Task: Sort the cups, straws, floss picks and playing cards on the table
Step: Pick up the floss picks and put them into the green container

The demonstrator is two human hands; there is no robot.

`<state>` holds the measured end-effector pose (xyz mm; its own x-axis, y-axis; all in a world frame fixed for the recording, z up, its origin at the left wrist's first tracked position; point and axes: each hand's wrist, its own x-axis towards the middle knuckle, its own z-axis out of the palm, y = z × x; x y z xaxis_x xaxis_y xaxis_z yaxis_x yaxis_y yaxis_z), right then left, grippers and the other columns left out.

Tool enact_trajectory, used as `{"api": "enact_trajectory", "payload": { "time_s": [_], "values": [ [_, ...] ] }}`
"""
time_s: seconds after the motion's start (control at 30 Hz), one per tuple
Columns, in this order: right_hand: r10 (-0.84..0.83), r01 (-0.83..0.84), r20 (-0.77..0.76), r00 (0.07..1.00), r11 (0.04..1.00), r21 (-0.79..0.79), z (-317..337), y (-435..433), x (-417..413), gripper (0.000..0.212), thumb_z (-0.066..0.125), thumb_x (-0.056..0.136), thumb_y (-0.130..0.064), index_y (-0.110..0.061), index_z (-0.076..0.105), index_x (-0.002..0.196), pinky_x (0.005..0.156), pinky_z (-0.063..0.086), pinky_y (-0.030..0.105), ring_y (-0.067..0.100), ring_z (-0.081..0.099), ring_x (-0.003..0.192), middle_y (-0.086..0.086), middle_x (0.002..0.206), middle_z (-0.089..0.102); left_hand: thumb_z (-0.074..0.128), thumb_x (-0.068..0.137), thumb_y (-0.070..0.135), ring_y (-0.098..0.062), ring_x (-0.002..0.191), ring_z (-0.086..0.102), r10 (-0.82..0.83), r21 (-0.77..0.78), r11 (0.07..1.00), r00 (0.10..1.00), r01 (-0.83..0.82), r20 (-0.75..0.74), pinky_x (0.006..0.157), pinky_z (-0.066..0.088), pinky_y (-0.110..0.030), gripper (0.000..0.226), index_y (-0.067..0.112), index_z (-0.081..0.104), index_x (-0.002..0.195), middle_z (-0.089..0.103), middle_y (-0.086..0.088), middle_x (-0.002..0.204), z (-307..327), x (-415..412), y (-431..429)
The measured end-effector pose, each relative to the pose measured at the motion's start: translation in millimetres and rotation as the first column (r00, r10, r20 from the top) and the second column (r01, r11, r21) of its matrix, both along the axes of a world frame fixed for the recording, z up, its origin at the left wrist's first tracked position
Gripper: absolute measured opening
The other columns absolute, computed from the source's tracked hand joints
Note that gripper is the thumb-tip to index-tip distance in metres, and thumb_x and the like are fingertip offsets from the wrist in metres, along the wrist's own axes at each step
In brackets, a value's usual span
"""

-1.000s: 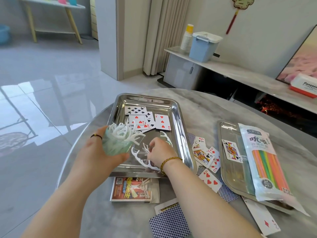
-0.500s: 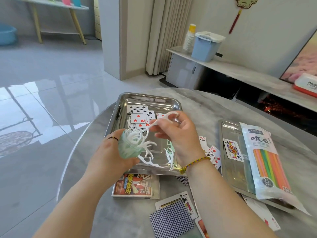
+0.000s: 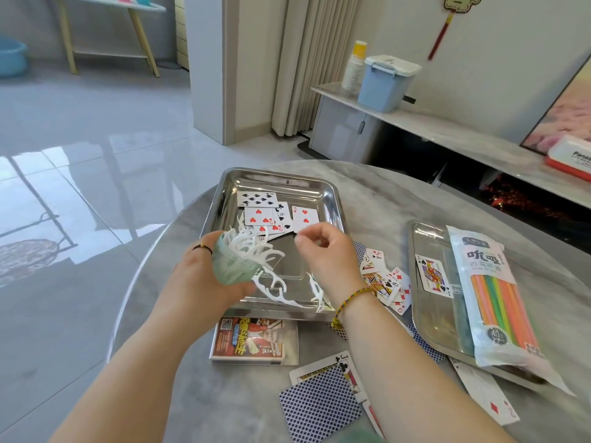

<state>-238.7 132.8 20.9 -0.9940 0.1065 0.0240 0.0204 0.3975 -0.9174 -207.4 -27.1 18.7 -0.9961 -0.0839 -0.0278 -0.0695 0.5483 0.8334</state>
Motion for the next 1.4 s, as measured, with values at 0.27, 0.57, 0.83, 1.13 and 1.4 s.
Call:
{"api": "enact_trajectory", "payload": {
  "time_s": [0.27,0.57,0.83,1.13,1.4],
  "values": [
    [0.167,-0.435,0.445,0.880,0.658,0.615,-42,-8,-18,0.040,0.065,0.082,-0.024,-0.007,0.054,0.117,0.094,0.043,0.033,0.026,0.051,0.111,0.009,0.123,0.049,0.076,0.070,0.016,-0.014,0.093,0.044,0.037,0.015,0.999,0.999,-0.037,0.010,0.077,0.033,-0.024,0.071,0.021,0.040,0.130,0.045,0.006,0.104,-2,-3,-7],
    [0.134,-0.487,0.496,0.858,0.522,0.700,-44,-12,-20,0.023,0.052,0.083,-0.011,-0.009,0.050,0.060,0.064,0.041,0.026,0.027,0.051,0.074,0.006,0.063,0.051,0.077,0.068,0.016,-0.017,0.094,0.049,0.050,0.023,0.998,0.999,-0.050,-0.003,0.079,0.037,-0.026,0.070,0.024,0.041,0.128,0.048,0.006,0.104,-6,-5,-8],
    [0.207,-0.471,0.468,0.859,0.678,0.565,-38,-3,-13,0.012,0.053,0.080,-0.005,-0.001,0.063,0.074,0.066,0.042,0.024,0.020,0.052,0.077,0.018,0.088,0.064,0.077,0.069,0.017,-0.018,0.104,0.048,0.039,0.010,0.999,0.999,-0.039,-0.017,0.081,0.034,-0.024,0.072,0.021,0.040,0.131,0.050,0.002,0.115,-5,-5,-7],
    [0.226,-0.291,0.325,0.918,0.942,0.169,-24,8,-7,0.025,0.051,0.082,0.001,-0.018,0.048,0.098,0.053,0.038,0.017,0.009,0.045,0.055,-0.004,0.067,0.045,0.075,0.071,0.018,-0.013,0.096,0.042,0.002,-0.037,0.999,1.000,-0.002,0.009,0.078,0.031,-0.022,0.075,0.023,0.034,0.135,0.043,0.006,0.109,-2,-2,-2],
    [0.173,-0.152,0.032,0.984,0.929,-0.338,20,-2,4,0.028,0.046,0.078,0.014,-0.012,0.047,0.068,0.048,0.043,0.016,0.006,0.050,0.041,-0.004,0.045,0.054,0.071,0.075,0.020,-0.012,0.102,0.043,-0.059,-0.107,0.992,0.998,0.061,0.020,0.078,0.030,-0.020,0.074,0.025,0.030,0.136,0.043,0.003,0.123,-3,1,5]
  ]
}}
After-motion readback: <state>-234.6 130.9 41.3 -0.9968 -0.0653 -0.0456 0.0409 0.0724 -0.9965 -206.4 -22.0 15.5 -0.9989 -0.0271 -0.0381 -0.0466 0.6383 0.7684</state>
